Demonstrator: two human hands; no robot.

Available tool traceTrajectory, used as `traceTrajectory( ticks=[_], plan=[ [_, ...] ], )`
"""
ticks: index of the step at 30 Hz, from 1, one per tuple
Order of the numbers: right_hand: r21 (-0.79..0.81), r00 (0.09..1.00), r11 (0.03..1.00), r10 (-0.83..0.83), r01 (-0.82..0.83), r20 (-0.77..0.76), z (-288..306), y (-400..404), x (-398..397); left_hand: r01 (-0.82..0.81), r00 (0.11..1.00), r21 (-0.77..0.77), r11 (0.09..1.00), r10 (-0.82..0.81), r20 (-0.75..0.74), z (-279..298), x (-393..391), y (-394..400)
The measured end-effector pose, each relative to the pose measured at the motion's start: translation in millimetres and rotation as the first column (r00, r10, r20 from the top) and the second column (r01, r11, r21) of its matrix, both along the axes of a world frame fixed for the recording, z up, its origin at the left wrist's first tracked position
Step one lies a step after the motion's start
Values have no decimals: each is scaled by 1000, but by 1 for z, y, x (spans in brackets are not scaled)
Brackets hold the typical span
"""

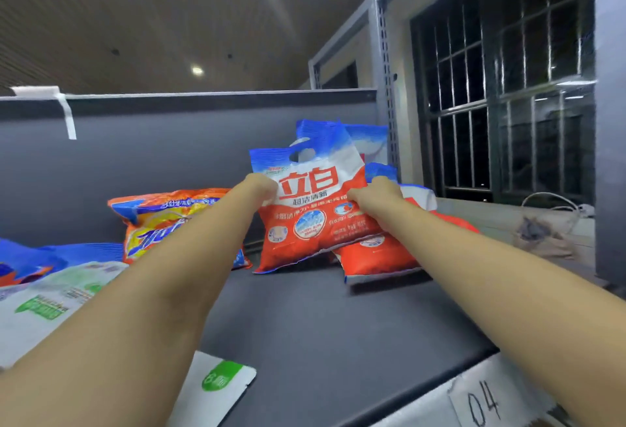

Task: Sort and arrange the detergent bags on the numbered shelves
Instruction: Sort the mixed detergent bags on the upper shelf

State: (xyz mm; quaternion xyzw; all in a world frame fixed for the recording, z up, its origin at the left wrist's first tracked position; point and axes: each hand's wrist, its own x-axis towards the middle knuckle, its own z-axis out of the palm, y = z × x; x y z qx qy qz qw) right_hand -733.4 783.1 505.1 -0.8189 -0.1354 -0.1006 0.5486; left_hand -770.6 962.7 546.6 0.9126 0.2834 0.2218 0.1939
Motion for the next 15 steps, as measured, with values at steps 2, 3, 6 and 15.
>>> traceTrajectory(
  ticks=[2,3,6,15],
  plan=[
    [-127,999,992,22,-18,34,-1,-4,9,33,997,5,999,-33,-71,-12,1,-1],
    [-177,998,984,35,-25,57,-2,-7,12,51,995,-8,999,-51,-86,-17,-2,-4],
    [-271,984,962,28,21,174,-2,-20,14,50,993,37,998,-46,-110,-26,-11,-11],
    [-445,824,877,112,181,555,5,-38,-31,-62,935,592,804,255,-247,-41,-105,-50]
  ],
)
